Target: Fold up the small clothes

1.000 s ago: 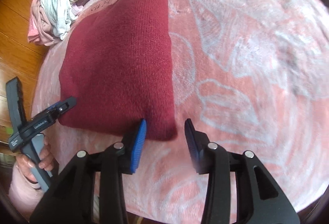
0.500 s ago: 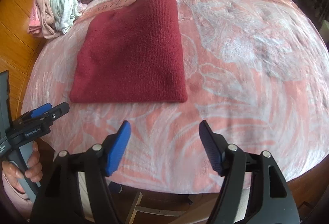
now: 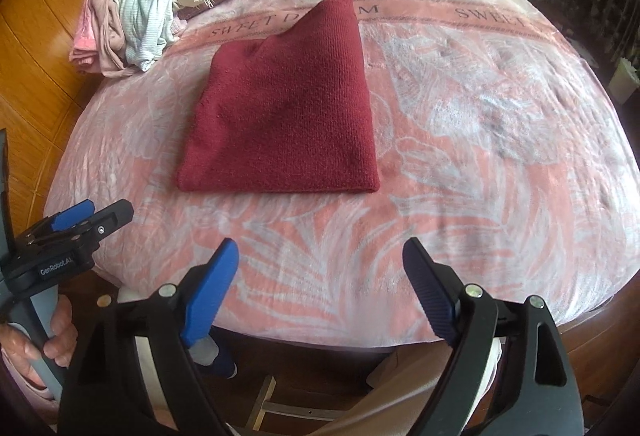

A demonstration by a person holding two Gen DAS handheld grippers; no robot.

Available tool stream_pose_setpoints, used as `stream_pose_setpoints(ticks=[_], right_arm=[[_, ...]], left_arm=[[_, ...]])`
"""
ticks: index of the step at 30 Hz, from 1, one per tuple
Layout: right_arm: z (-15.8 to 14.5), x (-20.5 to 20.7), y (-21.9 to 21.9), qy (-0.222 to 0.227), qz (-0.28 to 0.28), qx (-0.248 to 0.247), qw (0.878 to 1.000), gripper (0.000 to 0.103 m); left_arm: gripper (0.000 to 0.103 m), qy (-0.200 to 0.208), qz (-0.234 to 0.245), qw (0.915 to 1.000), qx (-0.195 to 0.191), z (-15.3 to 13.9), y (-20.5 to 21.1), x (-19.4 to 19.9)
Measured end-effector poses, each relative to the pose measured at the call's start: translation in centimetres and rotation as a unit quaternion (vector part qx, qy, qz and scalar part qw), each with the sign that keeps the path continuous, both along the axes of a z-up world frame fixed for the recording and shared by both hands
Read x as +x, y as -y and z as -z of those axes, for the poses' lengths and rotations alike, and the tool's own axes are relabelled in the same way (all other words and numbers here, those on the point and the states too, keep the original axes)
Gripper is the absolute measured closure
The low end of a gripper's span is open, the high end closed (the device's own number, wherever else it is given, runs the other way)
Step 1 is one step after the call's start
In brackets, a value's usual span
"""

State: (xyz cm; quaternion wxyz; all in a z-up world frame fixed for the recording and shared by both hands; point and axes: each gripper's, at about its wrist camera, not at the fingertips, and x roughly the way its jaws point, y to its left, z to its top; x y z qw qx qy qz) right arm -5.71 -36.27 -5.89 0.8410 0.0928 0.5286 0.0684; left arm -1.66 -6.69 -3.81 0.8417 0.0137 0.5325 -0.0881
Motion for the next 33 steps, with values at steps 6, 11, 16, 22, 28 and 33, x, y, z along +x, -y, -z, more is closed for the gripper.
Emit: stream_pose_setpoints(ticks=[6, 11, 16, 22, 28, 33], right_arm=[[-1.8, -1.0, -0.1, 0.012, -0.002, 0.002, 1.000, 0.017], [-2.9, -1.5, -0.2, 0.019, -0.006, 0.007, 1.000, 0.015], [-3.6, -2.1, -0.7, 0.027, -0.009, 0.008, 1.000, 0.015], [-4.0, -2.4, -0.9, 0.029, -0.009, 0.008, 1.000, 0.014], [-4.1, -2.7, -0.8, 0.028, -0.005, 0.002, 1.000, 0.014], [-4.0, -2.8, -0.8, 0.025, -0.002, 0.001, 1.000, 0.013]], left_arm=[[0.004, 0.023, 0.004, 0.9997, 0.002, -2.4, -0.3, -1.3], [0.004, 0.043, 0.006, 0.9990, 0.011, -4.0, -0.3, -2.4], [0.004, 0.056, 0.011, 0.9982, 0.015, -5.3, -0.1, -3.2], [0.004, 0.062, 0.013, 0.9978, 0.018, -5.9, 0.1, -3.7], [0.004, 0.060, 0.013, 0.9978, 0.026, -5.9, 0.4, -3.8], [0.004, 0.054, 0.016, 0.9979, 0.032, -5.5, 0.6, -3.9]])
